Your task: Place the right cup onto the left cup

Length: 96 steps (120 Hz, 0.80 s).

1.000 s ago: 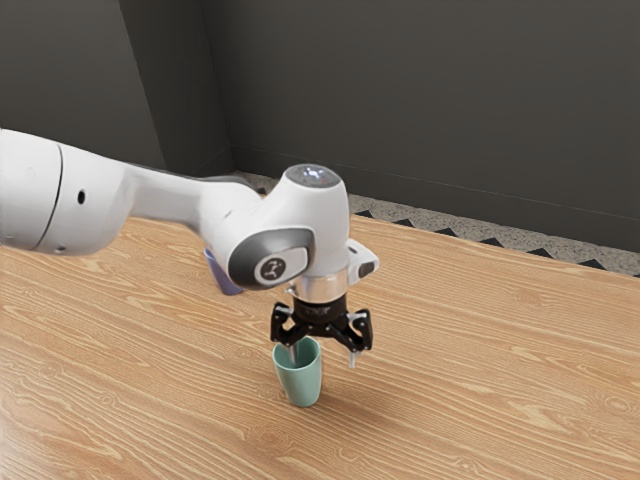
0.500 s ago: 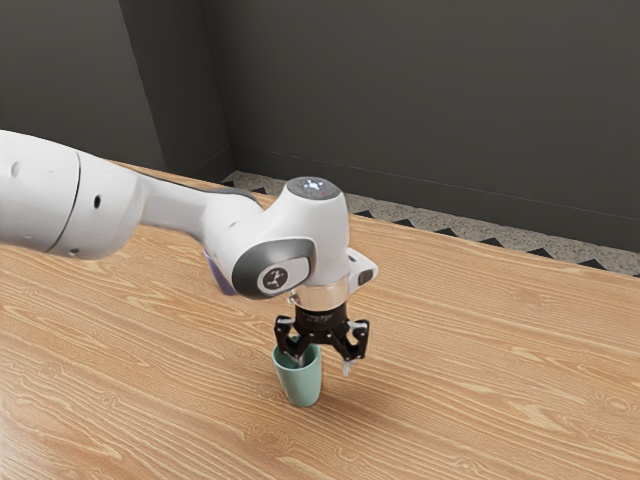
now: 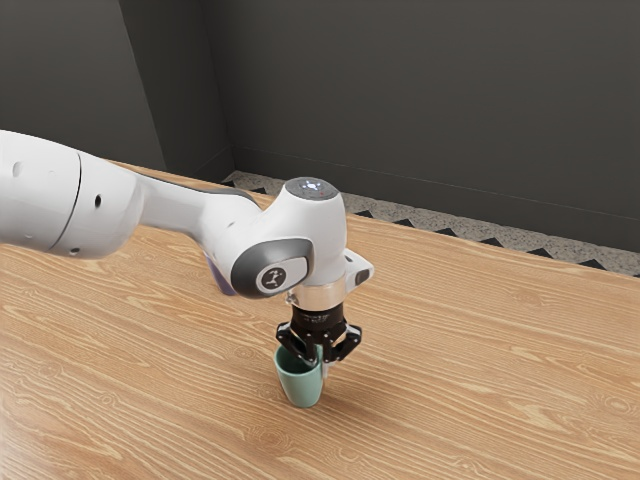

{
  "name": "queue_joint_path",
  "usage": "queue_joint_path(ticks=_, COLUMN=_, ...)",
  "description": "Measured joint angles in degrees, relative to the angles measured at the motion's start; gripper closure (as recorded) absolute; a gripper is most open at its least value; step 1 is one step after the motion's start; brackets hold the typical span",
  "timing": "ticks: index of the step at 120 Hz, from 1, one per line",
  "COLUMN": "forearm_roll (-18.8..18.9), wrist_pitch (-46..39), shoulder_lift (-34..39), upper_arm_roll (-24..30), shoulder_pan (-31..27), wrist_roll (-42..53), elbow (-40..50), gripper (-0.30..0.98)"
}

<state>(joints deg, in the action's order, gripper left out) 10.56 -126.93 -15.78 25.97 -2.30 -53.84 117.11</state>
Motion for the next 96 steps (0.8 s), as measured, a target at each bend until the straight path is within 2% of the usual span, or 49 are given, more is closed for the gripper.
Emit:
queue_joint_path(ticks=32, forearm_roll=0.2, wrist_pitch=1.0, shoulder_lift=0.8, upper_arm_roll=0.0, shoulder_pan=0.0, wrist_roll=-0.3, elbow=-0.1, gripper=0.77)
queue_joint_path(ticks=60, forearm_roll=0.5, wrist_pitch=6.2, shoulder_lift=7.1, upper_arm_roll=-1.8, shoulder_pan=-0.1, wrist_roll=-0.1, elbow=-1.7, gripper=0.78)
queue_joint_path(ticks=96, forearm_roll=0.6, wrist_pitch=14.0, shoulder_lift=7.7, upper_arm_roll=-11.3, shoulder_pan=-0.5, wrist_roll=5.3, elbow=-10.4, gripper=0.78)
